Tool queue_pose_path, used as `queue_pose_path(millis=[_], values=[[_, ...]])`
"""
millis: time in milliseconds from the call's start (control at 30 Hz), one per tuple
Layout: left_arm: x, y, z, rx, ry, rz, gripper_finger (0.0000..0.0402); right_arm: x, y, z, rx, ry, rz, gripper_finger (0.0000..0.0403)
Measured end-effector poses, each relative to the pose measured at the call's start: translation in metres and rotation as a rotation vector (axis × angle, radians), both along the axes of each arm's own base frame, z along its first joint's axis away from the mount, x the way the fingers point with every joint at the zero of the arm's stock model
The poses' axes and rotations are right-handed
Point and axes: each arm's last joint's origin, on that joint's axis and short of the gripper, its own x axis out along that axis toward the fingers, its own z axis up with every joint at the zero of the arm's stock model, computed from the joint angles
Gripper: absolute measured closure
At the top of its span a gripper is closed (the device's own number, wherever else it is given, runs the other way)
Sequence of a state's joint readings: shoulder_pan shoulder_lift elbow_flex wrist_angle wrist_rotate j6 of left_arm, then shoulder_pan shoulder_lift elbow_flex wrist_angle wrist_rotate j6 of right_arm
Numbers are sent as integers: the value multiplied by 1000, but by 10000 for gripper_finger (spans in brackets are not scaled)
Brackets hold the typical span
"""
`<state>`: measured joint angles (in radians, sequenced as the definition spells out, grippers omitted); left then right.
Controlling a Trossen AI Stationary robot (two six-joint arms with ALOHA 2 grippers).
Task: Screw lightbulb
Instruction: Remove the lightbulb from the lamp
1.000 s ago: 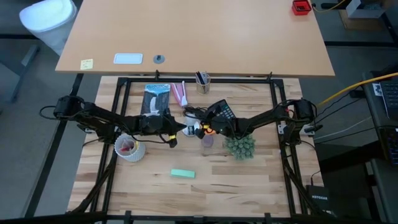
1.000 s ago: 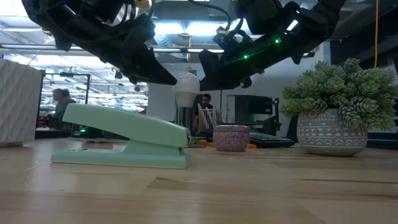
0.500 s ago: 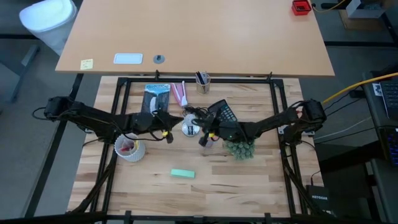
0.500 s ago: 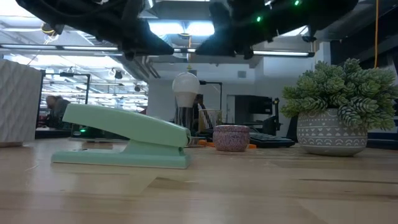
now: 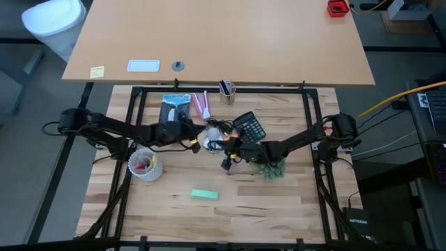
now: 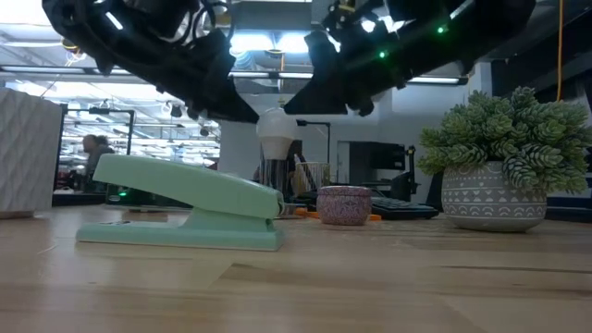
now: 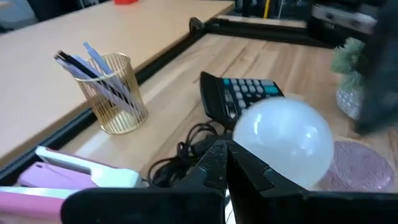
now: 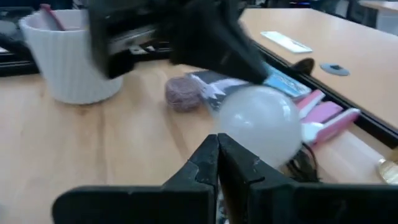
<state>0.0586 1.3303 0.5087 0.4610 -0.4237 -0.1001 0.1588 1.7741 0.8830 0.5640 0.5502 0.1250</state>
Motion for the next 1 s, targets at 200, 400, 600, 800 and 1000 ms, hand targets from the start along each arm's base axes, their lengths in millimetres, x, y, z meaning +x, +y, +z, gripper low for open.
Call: queue_pose_path(millis=[200, 400, 600, 800, 1000], values=[[1, -9, -2, -4, 7, -33, 401, 1, -14, 0, 1, 4, -43, 391], [1, -18, -3, -14, 9, -51, 401, 0, -21, -2, 21, 20, -77, 391], [2, -27, -3, -48, -3, -101, 401, 0, -25, -2, -4, 25, -137, 391], [2, -33, -2, -52, -12, -119, 401, 0, -27, -3, -6, 28, -141, 391], [5, -34, 6, -23, -90, -129, 401, -1, -26, 2, -69, 48, -127, 391]])
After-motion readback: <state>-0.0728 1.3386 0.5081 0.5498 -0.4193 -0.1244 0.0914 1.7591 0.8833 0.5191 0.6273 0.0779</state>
